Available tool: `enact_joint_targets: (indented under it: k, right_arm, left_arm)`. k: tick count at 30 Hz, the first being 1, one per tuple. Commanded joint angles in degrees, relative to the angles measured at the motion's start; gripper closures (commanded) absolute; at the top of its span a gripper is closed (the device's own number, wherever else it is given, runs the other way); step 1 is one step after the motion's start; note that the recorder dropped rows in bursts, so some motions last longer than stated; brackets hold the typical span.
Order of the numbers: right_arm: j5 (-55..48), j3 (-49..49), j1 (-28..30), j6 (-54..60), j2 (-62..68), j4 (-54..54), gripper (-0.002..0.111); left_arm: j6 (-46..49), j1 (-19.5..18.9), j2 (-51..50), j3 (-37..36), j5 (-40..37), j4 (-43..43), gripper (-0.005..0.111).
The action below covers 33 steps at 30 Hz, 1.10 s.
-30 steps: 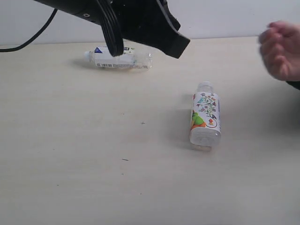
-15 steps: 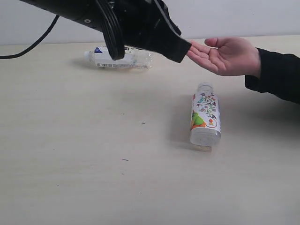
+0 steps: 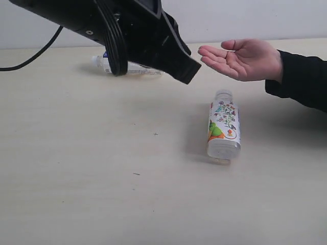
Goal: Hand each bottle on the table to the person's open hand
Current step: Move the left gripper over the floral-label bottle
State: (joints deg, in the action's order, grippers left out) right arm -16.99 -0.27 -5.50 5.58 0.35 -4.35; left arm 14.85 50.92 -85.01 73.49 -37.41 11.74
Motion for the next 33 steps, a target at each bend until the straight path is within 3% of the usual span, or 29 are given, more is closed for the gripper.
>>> enact_joint_targets:
  k: [1,15,18,21,24,28,33]
  right_arm:
    - [0.6,0.3,0.2,0.1,-0.3,0.2,0.108]
    - [0.6,0.3,0.2,0.1,-0.3,0.2,0.108]
    - [0.6,0.3,0.2,0.1,-0.3,0.2,0.108]
    - [0.6,0.3,0.2,0.1,-0.3,0.2,0.108]
    - [0.6,0.3,0.2,0.1,-0.3,0.2,0.108]
    - [0.6,0.3,0.2,0.1,-0.3,0.2,0.108]
    - [0.8,0.3,0.2,0.1,-0.3,0.2,0.108]
  left_arm:
    - [-0.3,-0.1,0.3,-0.3,-1.1,0.5,0.107]
    - [-0.3,-0.1,0.3,-0.3,-3.1,1.2,0.107]
    - [-0.3,-0.1,0.3,-0.3,1.2,11.8,0.107]
    - [-1.4,-0.1,0.3,1.9,-1.0,12.9,0.107]
    - [-12.1,-0.1,-0.8,5.3,-4.3,8.3,0.107]
    - [-28.9,2.4,-9.2,15.8,-22.8,-9.5,0.107]
    - [-36.3,6.4,-17.0,23.2,-30.0,-18.5,0.107]
